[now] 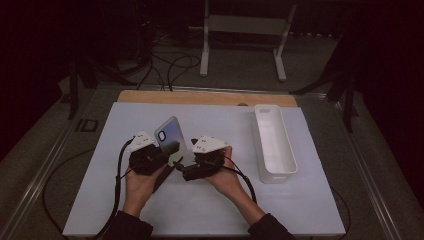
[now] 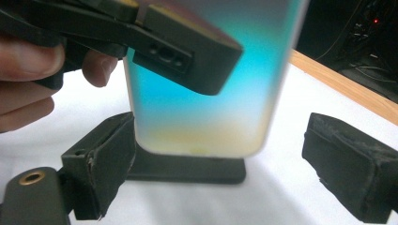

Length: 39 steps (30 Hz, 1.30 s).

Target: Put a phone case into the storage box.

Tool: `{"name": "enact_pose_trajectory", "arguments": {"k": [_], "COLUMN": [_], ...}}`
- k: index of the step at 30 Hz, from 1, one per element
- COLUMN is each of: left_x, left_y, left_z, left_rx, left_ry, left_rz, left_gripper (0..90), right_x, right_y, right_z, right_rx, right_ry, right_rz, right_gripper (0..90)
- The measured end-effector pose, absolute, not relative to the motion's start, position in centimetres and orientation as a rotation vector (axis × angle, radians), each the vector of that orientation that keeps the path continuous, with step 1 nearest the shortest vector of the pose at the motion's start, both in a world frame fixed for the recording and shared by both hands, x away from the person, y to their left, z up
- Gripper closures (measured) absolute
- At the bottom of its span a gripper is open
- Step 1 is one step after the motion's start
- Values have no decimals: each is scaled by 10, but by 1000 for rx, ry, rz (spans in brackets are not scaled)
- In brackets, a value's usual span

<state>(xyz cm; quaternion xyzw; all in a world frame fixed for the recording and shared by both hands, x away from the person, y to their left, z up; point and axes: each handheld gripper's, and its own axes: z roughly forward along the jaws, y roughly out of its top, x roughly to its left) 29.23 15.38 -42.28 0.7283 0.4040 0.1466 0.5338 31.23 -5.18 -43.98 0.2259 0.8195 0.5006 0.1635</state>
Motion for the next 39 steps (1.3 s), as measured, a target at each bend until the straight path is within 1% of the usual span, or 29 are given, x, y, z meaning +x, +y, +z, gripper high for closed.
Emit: {"name": "enact_pose_trajectory", "arguments": {"k": [6, 11, 19, 30, 33, 39], "left_x": [292, 291, 291, 288, 288, 287], "left_y": [154, 150, 142, 131, 126, 121], "left_z": [-425, -427, -430, -434, -435, -434], "left_rx": [1742, 1751, 1775, 1811, 1820, 1828], "left_ry": [974, 970, 955, 934, 924, 914], "left_rz": [362, 360, 353, 349, 345, 342], "left_gripper": [867, 866, 866, 866, 866, 866], "right_x": [313, 313, 312, 311, 311, 313], "right_y": [-66, -69, -62, -51, -48, -46], "right_z": [-427, -418, -396, -385, -384, -385], "right_rx": [662, 675, 668, 663, 672, 697], "right_ry": [2313, 2298, 2253, 2200, 2191, 2185], "right_rz": [1449, 1476, 1521, 1562, 1565, 1552], "right_gripper": [90, 83, 78, 86, 119, 142]}}
